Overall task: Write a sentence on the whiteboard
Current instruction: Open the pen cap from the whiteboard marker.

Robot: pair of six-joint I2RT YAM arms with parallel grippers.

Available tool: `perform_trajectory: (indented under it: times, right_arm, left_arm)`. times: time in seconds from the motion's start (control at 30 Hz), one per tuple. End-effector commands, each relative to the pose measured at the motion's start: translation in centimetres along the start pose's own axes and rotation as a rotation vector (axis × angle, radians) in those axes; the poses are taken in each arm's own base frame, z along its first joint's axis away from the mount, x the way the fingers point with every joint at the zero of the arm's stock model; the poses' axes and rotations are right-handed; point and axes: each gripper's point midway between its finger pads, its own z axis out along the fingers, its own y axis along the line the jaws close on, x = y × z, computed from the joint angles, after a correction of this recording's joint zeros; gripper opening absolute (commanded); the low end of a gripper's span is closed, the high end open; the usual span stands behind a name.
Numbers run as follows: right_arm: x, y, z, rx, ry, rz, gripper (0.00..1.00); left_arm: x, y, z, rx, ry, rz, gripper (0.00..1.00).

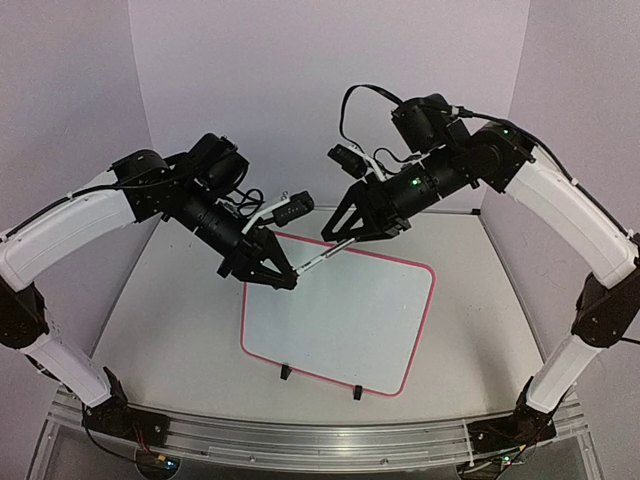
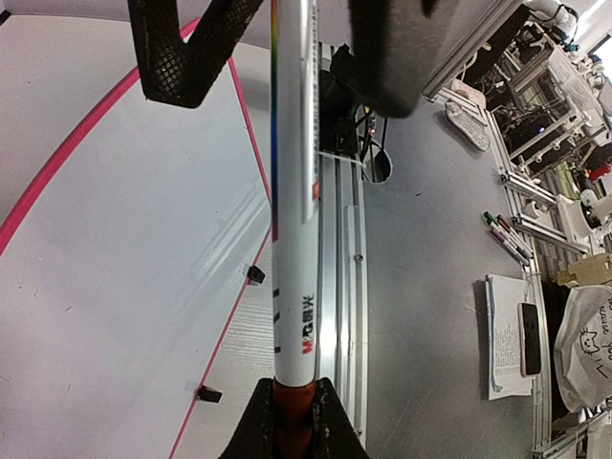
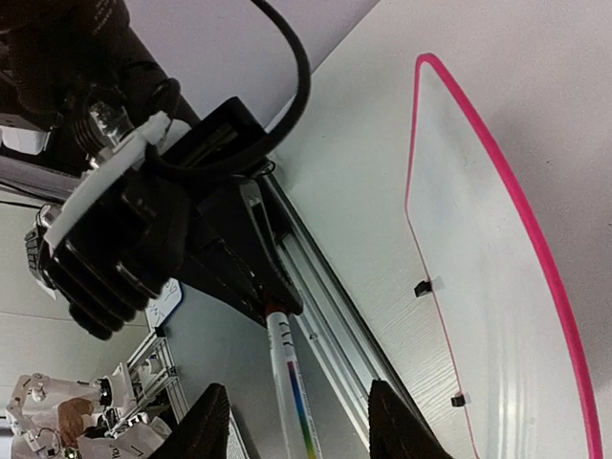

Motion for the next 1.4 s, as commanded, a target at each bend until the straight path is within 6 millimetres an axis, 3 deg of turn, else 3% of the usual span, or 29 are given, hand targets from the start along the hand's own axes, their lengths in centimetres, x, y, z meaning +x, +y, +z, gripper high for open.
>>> perform_trajectory:
  times: [0.0, 0.47, 0.87, 1.17, 1.37]
  right_arm:
    - [0.3, 1.7, 1.2, -0.147, 0.045, -0.01, 0.44]
    - [1.8, 0.6, 2.7, -0.161, 0.095, 0.022, 0.34]
    - [2.0, 1.0, 3.1, -0.21, 0.112, 0.013, 0.05]
    - [2.6, 0.4, 3.5, -0.198, 0.128, 0.03, 0.12]
    - [2.5, 0.3, 3.7, -0.2, 0.127, 0.025, 0.09]
  left_arm:
    - [-1.3, -1.0, -0.9, 0.025, -0.028, 0.049, 0.0]
    - [-1.2, -0.7, -0.6, 0.023, -0.021, 0.044, 0.0]
    - [-1.1, -0.6, -0.5, 0.019, -0.022, 0.045, 0.0]
    - [-1.3, -0.6, -0.5, 0.021, -0.033, 0.045, 0.0]
    - [-1.4, -0.5, -0.4, 0.023, -0.034, 0.045, 0.0]
